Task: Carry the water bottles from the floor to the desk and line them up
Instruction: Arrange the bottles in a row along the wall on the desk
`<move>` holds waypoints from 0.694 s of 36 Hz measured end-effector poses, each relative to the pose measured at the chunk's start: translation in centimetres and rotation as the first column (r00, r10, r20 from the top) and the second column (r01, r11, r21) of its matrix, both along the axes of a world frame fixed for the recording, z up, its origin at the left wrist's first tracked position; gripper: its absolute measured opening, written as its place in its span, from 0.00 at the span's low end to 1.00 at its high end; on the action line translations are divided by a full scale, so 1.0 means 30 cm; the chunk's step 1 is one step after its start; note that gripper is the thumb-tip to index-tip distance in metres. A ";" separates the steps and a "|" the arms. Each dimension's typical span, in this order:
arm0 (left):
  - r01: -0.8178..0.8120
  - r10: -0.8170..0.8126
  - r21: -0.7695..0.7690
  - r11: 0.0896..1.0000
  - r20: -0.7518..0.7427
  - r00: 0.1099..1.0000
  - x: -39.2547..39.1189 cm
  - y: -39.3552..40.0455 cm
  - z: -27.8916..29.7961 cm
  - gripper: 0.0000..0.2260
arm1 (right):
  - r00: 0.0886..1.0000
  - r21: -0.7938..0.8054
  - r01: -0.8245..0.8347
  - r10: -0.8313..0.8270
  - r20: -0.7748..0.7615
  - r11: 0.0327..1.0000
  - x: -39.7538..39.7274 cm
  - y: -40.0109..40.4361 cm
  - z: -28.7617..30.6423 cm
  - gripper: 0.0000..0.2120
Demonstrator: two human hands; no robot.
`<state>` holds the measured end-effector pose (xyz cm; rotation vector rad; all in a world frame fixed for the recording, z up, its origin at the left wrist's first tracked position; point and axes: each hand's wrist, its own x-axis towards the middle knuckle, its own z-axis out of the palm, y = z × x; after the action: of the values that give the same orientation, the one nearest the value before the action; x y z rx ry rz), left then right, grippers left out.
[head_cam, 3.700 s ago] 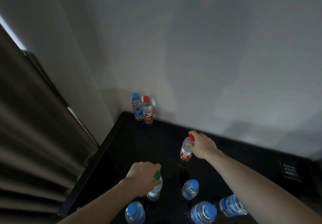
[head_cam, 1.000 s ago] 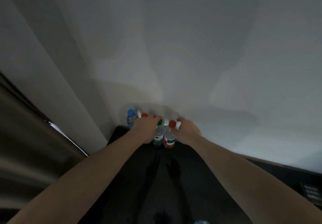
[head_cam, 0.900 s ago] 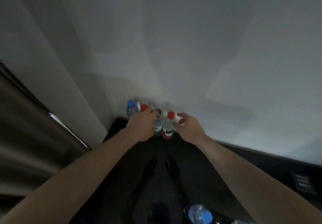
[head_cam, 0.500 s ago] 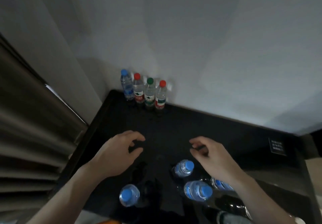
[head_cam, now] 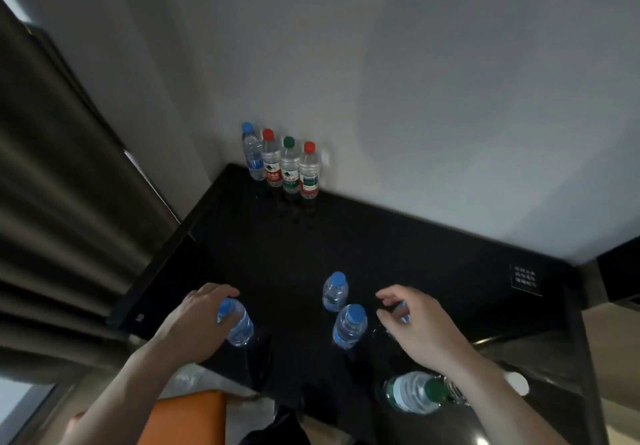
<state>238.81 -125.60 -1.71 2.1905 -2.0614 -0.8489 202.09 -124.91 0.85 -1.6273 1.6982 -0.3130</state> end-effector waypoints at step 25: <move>-0.074 0.086 -0.085 0.994 0.150 0.985 -0.006 -0.127 -0.059 0.13 | 0.948 0.205 -0.101 0.157 -0.278 0.974 0.169 -0.145 -0.074 0.15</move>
<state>238.63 -129.41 -3.49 2.3461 -2.0155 -0.5986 207.17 -129.26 -1.38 -1.6948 1.7635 0.1589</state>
